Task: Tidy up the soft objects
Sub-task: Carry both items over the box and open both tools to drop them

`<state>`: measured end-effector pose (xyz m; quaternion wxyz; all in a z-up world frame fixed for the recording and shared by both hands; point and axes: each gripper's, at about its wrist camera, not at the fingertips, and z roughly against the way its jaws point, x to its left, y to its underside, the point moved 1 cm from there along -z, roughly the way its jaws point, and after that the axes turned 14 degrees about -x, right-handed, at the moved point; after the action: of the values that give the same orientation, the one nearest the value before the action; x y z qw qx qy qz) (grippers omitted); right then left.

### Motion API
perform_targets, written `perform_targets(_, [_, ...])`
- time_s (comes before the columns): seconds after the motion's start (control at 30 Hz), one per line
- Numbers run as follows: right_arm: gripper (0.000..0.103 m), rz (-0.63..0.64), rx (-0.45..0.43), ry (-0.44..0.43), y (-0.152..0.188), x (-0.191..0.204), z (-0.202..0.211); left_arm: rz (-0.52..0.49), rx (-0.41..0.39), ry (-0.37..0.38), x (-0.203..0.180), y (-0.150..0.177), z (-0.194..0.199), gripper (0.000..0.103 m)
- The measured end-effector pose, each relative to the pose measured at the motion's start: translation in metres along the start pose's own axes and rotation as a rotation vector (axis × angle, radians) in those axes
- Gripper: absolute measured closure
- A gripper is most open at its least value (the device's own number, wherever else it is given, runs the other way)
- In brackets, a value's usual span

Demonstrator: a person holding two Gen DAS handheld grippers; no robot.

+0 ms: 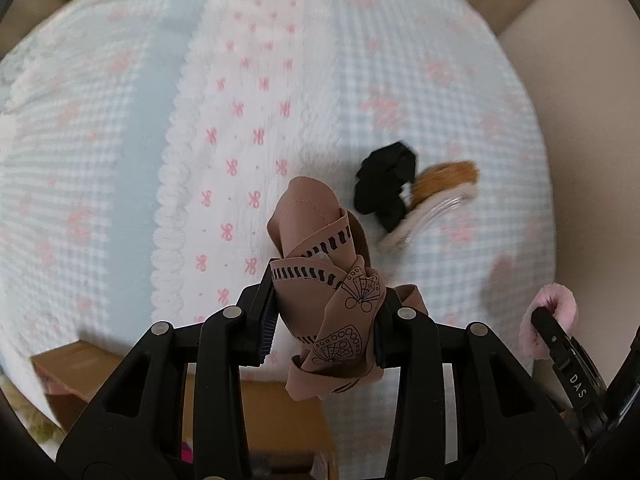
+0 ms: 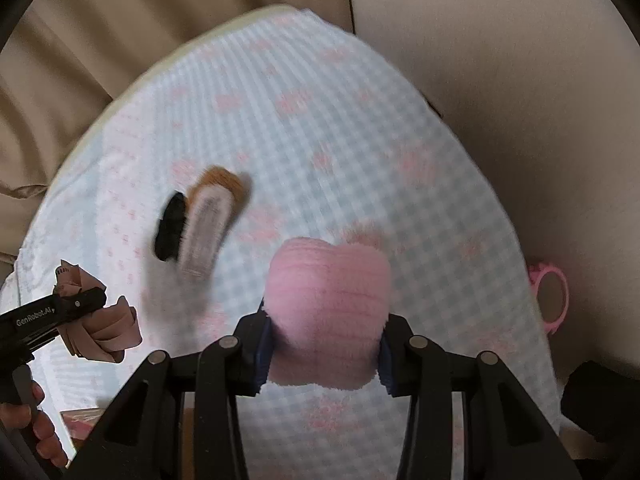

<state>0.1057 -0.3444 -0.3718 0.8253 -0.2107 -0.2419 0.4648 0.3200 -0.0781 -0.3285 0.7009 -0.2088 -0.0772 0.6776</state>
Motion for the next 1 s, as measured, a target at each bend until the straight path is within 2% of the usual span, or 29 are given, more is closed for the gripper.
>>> perform_targets(0.2, [0.064,0.042,-0.070,-0.043,-0.018,0.016,0.047,0.017,-0.087,0.017,-0.029,0.013,0.053,0.070])
perform_targets(0.47, [0.064,0.114,-0.174,-0.108,-0.029,0.047,0.124,0.025,-0.200,0.053,-0.019,0.019,0.135,0.070])
perform_targets(0.73, [0.064,0.166,-0.243,-0.165,-0.003,0.099,0.189,0.015,-0.279,0.073,0.029,0.046,0.211,0.070])
perform_targets(1.0, [0.064,0.221,-0.228,-0.210,0.064,0.159,0.223,0.048,-0.285,0.052,0.109,0.099,0.252,0.070])
